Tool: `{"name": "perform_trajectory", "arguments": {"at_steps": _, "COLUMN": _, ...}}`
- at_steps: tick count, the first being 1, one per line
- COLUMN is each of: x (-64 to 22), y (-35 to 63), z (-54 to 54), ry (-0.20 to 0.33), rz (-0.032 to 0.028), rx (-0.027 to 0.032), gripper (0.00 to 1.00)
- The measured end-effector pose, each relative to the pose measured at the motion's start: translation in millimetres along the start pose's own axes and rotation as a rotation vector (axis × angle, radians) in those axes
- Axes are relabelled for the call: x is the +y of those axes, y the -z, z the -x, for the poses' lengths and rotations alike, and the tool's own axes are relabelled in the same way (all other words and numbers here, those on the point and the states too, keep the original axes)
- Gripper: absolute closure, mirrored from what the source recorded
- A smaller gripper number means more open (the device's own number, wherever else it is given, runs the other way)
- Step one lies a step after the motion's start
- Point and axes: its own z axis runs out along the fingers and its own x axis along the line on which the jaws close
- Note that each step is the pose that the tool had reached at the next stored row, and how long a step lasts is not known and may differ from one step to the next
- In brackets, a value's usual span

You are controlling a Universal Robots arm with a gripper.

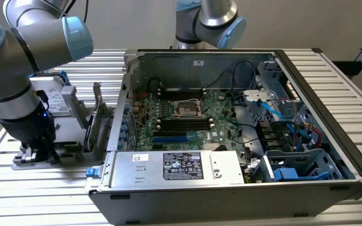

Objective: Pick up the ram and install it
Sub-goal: 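Pick up the ram and move it above insertion slot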

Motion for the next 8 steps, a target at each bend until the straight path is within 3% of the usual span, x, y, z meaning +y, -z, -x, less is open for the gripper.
{"name": "perform_trajectory", "arguments": {"at_steps": 8, "x": 0.2, "y": 3.2, "z": -0.1, "ry": -0.002, "rz": 0.0002, "rx": -0.0001, "gripper": 0.86}}
